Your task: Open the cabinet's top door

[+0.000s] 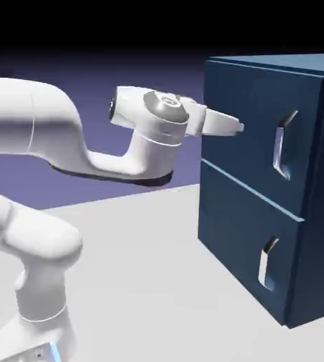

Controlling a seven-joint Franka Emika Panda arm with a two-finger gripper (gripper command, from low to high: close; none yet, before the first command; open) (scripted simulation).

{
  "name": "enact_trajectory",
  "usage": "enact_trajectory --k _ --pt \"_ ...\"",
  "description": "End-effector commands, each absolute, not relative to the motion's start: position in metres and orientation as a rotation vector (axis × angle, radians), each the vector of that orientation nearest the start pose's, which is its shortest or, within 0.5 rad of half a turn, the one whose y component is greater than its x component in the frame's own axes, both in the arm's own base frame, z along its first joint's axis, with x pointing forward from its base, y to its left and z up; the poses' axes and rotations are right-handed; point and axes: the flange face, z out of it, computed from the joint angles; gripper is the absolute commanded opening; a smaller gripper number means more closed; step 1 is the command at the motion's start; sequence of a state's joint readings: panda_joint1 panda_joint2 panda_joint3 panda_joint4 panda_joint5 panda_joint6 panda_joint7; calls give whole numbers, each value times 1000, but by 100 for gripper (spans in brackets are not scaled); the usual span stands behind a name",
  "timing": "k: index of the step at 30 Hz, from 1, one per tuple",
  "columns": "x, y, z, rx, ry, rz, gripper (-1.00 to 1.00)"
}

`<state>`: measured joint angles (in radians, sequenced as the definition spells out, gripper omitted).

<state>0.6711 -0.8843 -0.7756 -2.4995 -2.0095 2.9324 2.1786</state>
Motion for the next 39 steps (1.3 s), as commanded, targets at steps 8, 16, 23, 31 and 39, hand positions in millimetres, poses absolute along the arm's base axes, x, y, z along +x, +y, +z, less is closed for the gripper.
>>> enact_trajectory --k 8,16,23,31,39 --pt "380 -71 549 -1904 715 -1686 100" --pt "399 -104 521 -1806 699 -1723 100" --pt "430 -120 503 -1761 689 -1730 100" --pt "441 -112 502 -1760 731 -1761 -100" --pt "388 -90 503 -1748 860 -1844 -100"
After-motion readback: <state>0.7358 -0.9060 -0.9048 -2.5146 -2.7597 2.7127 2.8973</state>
